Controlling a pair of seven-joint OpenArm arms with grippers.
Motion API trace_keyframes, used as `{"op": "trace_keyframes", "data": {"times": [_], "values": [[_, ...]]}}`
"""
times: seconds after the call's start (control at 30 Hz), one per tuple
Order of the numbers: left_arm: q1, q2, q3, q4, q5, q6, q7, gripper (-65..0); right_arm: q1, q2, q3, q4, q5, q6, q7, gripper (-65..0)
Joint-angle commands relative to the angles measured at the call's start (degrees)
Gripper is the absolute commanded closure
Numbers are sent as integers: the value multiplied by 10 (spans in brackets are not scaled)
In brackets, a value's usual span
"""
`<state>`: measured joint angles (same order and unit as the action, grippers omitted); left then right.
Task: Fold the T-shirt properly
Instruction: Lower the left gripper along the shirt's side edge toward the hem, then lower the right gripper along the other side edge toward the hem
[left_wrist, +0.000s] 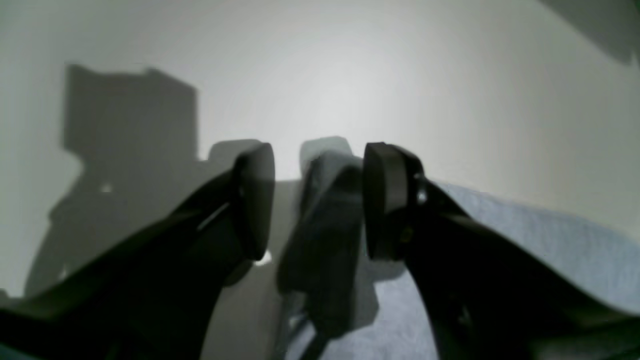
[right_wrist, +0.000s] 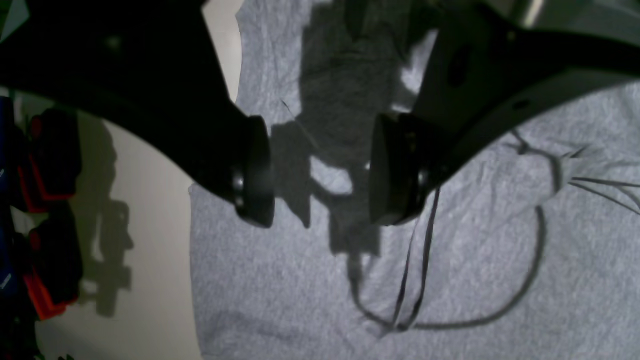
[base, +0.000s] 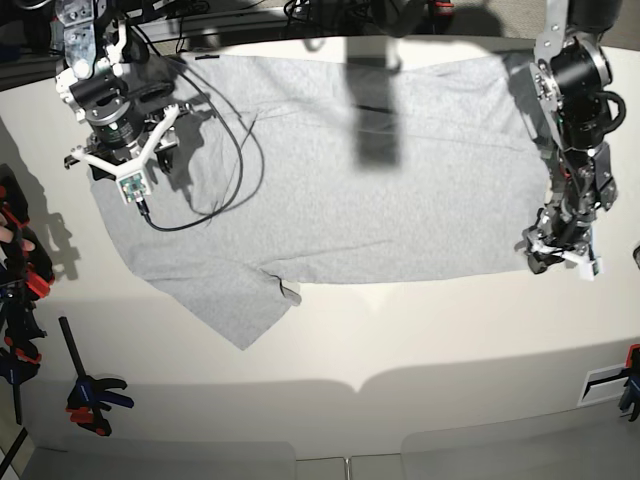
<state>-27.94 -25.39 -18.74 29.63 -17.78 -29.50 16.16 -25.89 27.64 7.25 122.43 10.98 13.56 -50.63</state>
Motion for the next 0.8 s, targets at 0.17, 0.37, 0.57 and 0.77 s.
{"op": "trace_keyframes", "data": {"times": [0.17, 0.37, 0.57, 0.77], "values": [[-10, -7, 106, 7, -2, 12, -4, -267, 2, 7, 3, 11, 2, 2, 11, -299], [-10, -14, 113, 7, -2, 18, -4, -262, 2, 7, 3, 11, 2, 2, 11, -299], [-10, -36, 113, 8, -9, 18, 1, 0, 9, 7, 3, 9, 2, 2, 24, -299], [-9, -26, 113, 49, -13, 18, 54, 0, 135, -17, 3, -38, 8, -2, 21, -299]]}}
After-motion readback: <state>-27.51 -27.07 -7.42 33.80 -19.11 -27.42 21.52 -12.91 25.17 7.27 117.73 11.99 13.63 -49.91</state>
